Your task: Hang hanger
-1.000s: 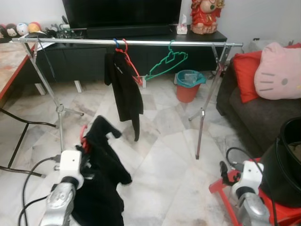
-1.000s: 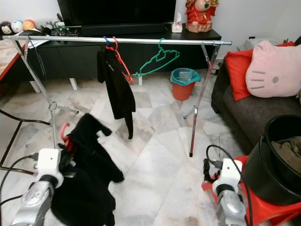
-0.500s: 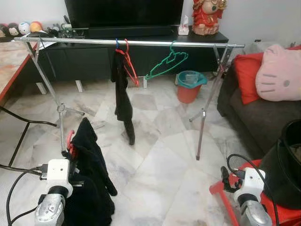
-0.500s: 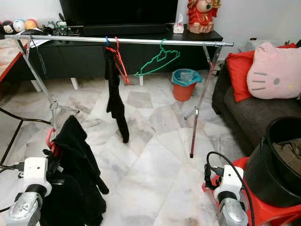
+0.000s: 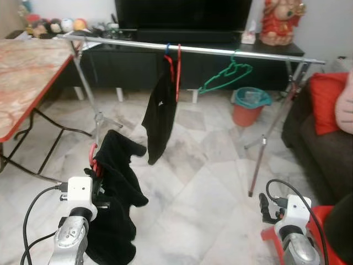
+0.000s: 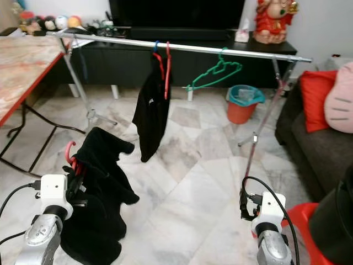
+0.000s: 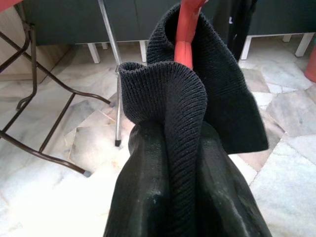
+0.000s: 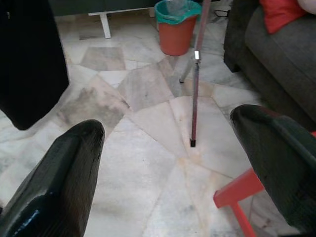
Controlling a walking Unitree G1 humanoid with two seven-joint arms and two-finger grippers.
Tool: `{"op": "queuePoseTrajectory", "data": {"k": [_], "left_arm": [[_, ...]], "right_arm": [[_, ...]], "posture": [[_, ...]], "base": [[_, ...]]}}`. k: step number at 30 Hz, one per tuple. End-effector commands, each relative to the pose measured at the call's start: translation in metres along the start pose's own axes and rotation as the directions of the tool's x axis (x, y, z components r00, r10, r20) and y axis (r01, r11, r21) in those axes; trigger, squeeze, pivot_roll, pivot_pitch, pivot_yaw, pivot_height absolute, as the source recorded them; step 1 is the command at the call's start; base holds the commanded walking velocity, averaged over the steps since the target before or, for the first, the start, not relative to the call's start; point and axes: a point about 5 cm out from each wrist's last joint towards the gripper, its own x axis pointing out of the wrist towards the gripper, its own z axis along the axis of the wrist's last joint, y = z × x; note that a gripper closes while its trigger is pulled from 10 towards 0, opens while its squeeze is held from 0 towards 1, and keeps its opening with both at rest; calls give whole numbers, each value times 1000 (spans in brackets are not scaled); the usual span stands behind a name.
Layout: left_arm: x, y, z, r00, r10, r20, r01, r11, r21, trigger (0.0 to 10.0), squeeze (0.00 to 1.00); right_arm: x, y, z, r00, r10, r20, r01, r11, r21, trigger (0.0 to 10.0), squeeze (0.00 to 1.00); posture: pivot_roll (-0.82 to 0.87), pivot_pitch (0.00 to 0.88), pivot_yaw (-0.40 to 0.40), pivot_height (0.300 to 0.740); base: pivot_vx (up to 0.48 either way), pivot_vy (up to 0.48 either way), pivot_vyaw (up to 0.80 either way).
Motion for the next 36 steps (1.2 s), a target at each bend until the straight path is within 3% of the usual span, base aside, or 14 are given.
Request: {"op": "queuePoseTrajectory", "data": {"k": [1, 10, 22, 28, 36], "left_arm": [[3, 2, 5, 1000, 4, 16, -4, 1000, 0, 10000, 0], [4, 1, 6, 1000, -6, 19, 6, 1000, -4, 10000, 0], [7, 5, 9, 1000, 13, 17, -13, 1000, 1, 10000, 0], [9, 7, 11, 1000, 19, 19, -19, 1000, 2, 10000, 0], [9, 6, 11, 1000, 25, 19, -25, 1000, -2, 10000, 0]], "right_arm": [[1, -1, 2, 1000, 3, 6, -3, 1000, -4, 10000, 0], [2, 2, 0, 1000, 7, -18, -7, 1000, 12, 10000, 0], [4, 4, 5, 1000, 30, -1, -30, 999, -25, 10000, 0], [4, 6, 5, 999, 50, -2, -50, 999, -17, 10000, 0], [6, 9, 7, 998, 63, -1, -63, 998, -1, 10000, 0]], "posture": [[3, 0, -25, 740], [4, 0, -26, 740], [6, 0, -31, 740], [3, 0, -31, 740], [8, 0, -38, 740]], "base": [[0, 0, 463], [0, 0, 51], [342, 0, 133], [363, 0, 606], [372, 0, 0]]}}
